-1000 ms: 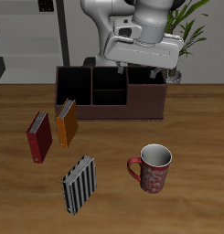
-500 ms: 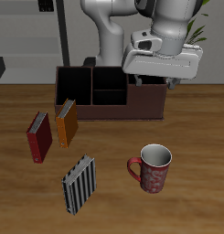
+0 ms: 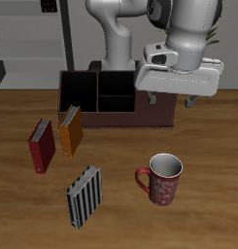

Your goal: Place the red mug into the back desk caddy's right compartment

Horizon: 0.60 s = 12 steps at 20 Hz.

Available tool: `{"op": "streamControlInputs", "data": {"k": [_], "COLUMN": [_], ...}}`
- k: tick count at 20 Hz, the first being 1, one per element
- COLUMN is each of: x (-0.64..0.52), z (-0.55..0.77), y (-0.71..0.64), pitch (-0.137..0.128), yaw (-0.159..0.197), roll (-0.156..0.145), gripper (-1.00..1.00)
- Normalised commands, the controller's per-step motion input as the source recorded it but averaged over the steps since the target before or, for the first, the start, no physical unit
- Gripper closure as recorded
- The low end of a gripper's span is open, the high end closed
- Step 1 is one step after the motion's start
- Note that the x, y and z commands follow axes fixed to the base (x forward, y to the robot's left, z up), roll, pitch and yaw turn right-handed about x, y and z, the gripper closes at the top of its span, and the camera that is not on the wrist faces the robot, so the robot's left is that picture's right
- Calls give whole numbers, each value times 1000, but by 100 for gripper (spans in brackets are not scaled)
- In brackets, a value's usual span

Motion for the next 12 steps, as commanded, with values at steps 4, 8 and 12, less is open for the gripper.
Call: {"op": "streamControlInputs", "data": {"k": [4, 8, 12], "x": [230, 117, 108], "z": [-242, -320, -312], "y": [147, 292, 194], "pitch": [-7, 5, 20], "yaw": [41, 14, 35], "roll": [8, 30, 48], "gripper": [-100, -100, -100]}}
